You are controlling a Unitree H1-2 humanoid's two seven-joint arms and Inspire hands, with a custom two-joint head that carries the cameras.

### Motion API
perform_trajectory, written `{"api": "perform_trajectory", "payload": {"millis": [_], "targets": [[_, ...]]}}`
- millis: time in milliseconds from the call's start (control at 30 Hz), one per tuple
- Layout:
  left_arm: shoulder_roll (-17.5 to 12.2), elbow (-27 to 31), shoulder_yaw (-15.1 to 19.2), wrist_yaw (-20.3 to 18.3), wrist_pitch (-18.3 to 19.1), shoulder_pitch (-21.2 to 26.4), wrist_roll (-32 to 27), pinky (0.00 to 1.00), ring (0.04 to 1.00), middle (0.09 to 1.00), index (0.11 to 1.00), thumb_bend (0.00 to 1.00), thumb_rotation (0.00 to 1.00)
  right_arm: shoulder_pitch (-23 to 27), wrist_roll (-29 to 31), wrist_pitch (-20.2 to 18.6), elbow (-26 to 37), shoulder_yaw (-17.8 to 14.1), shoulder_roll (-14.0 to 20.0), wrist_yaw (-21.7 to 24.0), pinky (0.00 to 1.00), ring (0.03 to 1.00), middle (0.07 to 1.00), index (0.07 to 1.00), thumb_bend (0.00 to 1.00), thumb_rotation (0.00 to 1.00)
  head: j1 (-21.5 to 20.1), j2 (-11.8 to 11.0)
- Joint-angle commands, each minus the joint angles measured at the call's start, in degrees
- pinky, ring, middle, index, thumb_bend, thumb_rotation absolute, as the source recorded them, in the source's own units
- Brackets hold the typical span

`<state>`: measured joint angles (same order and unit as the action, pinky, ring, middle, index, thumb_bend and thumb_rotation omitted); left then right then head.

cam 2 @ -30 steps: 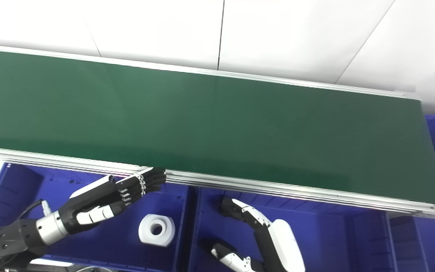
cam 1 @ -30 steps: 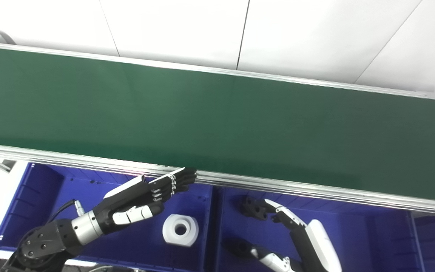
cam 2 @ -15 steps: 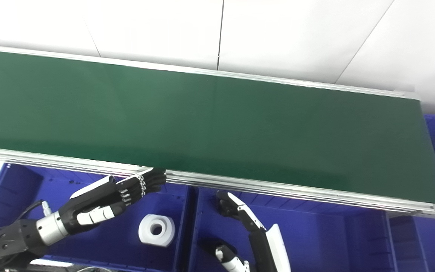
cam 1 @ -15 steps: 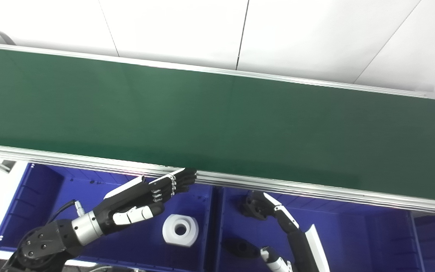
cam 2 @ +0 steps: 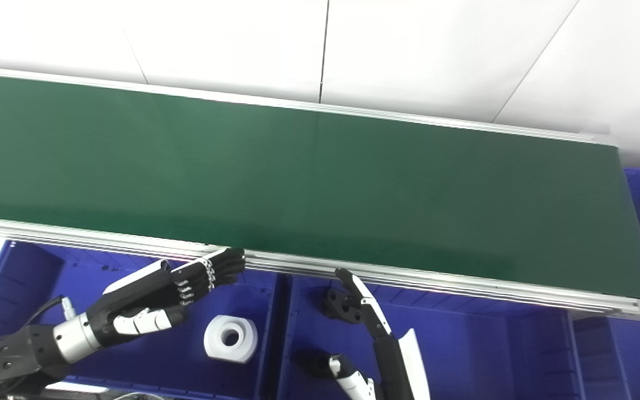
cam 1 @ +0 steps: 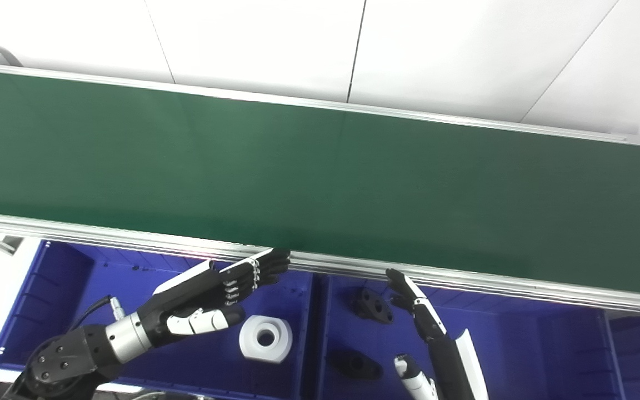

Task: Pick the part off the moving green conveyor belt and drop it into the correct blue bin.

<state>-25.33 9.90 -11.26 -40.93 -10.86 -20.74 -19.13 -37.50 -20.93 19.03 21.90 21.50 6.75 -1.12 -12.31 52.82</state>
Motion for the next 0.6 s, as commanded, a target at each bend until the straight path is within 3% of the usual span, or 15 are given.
{"api": "perform_trajectory", "payload": {"millis": [0,567], "targets": [[-0.81,1.33,0.13,-0.2,-3.03,-0.2,0.59,1.0,1.0,1.0,1.0,0.37,0.64,0.34,0.65,2.6,0.47,-0.1,-0.23,-0.04,0.87,0.924,0.943,0.929,0.58,1.0,0.24,-0.11],[-1.02,3.79,0.49,0.86,-4.63,-1.17,2.25,1.0,1.0,1.0,1.0,0.45,0.72,3.58,1.24,2.62,-0.79,0.18,0.21,0.99,0.89,0.945,0.965,0.948,0.58,1.0,2.45,0.83]]}}
